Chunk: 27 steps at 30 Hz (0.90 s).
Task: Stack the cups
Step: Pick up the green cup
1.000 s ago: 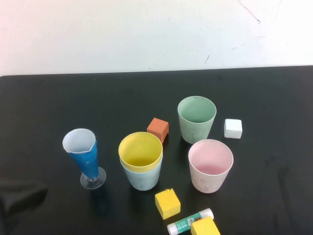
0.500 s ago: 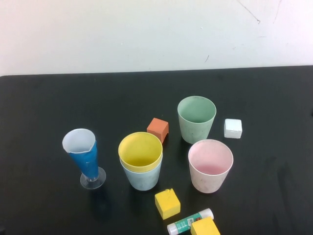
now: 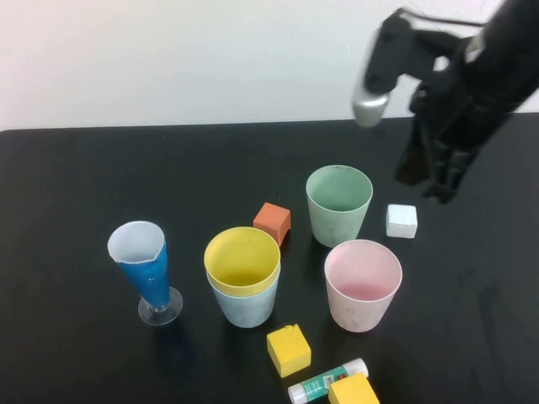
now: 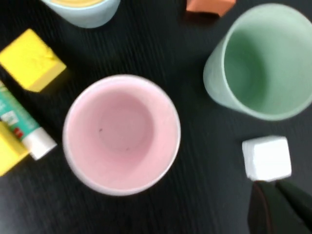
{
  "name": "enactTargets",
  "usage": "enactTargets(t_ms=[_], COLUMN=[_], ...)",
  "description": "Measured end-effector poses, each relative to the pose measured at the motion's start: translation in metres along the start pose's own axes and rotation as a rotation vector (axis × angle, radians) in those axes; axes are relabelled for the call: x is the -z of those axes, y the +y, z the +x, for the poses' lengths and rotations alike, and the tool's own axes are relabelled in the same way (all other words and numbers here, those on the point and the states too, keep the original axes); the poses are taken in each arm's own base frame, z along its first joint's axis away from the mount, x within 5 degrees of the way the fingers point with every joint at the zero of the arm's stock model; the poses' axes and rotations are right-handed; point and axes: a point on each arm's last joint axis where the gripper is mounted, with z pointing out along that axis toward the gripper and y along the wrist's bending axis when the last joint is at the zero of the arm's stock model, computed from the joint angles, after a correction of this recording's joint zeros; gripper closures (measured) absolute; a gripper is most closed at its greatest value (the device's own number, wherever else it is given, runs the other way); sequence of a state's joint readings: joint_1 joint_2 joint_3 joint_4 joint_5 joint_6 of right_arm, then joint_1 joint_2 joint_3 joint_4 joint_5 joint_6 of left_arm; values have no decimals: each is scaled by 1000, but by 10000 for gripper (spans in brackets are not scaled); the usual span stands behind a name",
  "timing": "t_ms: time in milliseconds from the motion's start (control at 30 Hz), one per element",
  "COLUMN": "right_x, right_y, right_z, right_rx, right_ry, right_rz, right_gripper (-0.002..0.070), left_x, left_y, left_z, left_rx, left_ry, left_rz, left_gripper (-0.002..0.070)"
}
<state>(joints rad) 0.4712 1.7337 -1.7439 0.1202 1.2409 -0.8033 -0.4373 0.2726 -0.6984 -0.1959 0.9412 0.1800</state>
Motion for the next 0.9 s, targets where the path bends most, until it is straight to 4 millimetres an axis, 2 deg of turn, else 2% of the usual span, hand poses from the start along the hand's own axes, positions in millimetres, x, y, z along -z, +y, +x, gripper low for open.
enactTargets(t_ms=[200,300,400,500,600,667,767,900], right_x=[-43,-56,-65,-72,-76,-79,-88,-106], right_y=[-20,-26,-33,-43,-50,-54,-58,-64], right_z=[-12,-15,-17,-17,-18,-20,-23,-24], right_rx=[1,-93,-184,-241,-274,-282,-304,-349], right_ry=[-1,-2,1,2,-3,-7,-5,2], right_rz=[14,16,16,21,29,33,29,23], right_gripper=[679,678,634,486,285,203,169,171], left_x=[0,0,0,0,0,0,0,-6], left_y=[0,0,0,0,0,0,0,1], left_z=[1,1,1,1,1,1,1,7], left_rx=[0,-1,-1,-2,-3,-3,-3,-1], left_ry=[11,11,13,13,14,14,14,36], left_rz=[2,1,1,-1,-2,-2,-2,-5], left_gripper=[673,673,673,673,673,673,673,673])
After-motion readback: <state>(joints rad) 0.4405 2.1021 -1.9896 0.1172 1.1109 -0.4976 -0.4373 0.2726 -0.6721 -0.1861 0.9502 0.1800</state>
